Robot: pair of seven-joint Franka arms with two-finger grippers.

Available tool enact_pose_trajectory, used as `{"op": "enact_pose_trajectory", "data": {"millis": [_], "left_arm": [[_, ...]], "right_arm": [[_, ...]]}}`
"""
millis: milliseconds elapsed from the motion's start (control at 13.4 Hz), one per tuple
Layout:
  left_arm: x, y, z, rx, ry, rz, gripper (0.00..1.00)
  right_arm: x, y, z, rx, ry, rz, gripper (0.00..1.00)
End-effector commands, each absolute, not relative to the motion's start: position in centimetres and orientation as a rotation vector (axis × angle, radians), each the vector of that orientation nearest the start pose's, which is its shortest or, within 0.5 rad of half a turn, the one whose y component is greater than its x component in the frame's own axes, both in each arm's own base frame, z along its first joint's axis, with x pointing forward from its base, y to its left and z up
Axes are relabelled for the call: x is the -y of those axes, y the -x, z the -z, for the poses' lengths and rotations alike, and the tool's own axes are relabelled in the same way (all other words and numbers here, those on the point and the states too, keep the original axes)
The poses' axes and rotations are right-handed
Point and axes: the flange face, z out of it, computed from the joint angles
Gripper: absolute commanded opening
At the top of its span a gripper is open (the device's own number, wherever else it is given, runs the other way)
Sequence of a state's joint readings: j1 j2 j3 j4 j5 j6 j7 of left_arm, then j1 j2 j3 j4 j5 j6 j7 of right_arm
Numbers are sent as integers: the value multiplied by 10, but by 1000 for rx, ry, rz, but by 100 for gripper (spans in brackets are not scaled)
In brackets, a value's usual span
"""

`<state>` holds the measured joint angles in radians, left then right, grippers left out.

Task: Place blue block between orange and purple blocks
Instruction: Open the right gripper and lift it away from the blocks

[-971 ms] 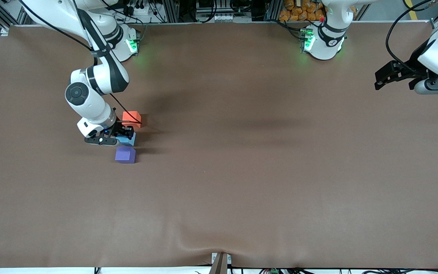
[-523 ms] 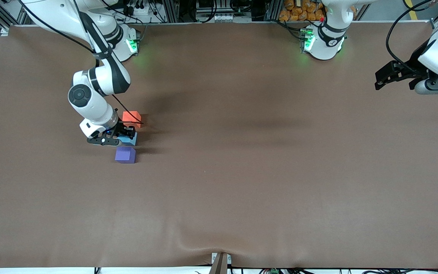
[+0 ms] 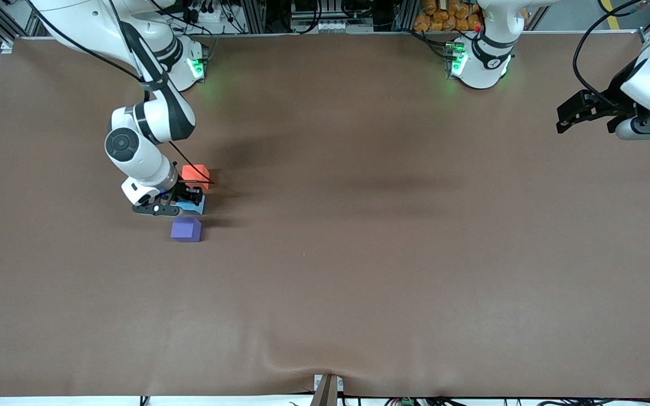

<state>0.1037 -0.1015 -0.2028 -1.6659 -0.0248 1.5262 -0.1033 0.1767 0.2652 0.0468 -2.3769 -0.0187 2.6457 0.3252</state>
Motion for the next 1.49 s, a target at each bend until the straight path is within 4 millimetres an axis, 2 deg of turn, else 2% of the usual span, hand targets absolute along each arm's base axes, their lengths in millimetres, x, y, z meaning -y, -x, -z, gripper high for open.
{"op": "enact_pose_trajectory", "data": {"millis": [0, 75, 149, 224, 299, 448, 598, 747, 971, 1120, 1195, 1270, 1344, 1419], "left_arm": [[59, -512, -631, 23, 3157, -62, 100], [59, -512, -632, 20, 3158, -60, 100], [58, -512, -632, 22, 3159, -60, 100], [58, -512, -632, 23, 3158, -57, 100], [57, -512, -632, 25, 3158, -57, 100], [56, -515, -629, 30, 3160, -53, 100], [53, -517, -628, 37, 3161, -55, 100], [49, -517, -632, 49, 3162, -43, 100], [48, -518, -632, 32, 3152, -41, 100], [47, -518, -637, 30, 3150, -24, 100], [47, -519, -640, 29, 3150, -11, 100], [47, -520, -640, 29, 3150, -6, 100], [47, -521, -641, 32, 3152, 8, 100], [49, -521, -643, 24, 3153, 24, 100]], "right_arm": [[-117, -486, -202, -93, 3119, 49, 0], [-117, -486, -201, -93, 3119, 46, 0], [-117, -486, -200, -98, 3119, 44, 21], [-117, -486, -199, -98, 3120, 37, 93], [-116, -486, -200, -103, 3121, 33, 100], [-117, -490, -213, -100, 3125, 17, 100], [-118, -500, -248, -104, 3134, -21, 100], [-123, -517, -308, -112, 3143, -114, 100], [-122, -546, -433, -148, 3133, -341, 100], [-99, -557, -498, -206, 3110, -375, 100], [-82, -558, -528, -191, 3102, -372, 100], [-56, -558, -558, -125, 3089, -378, 100], [-28, -556, -578, -60, 3074, -388, 100], [-5, -551, -589, -17, 3062, -392, 100]]}}
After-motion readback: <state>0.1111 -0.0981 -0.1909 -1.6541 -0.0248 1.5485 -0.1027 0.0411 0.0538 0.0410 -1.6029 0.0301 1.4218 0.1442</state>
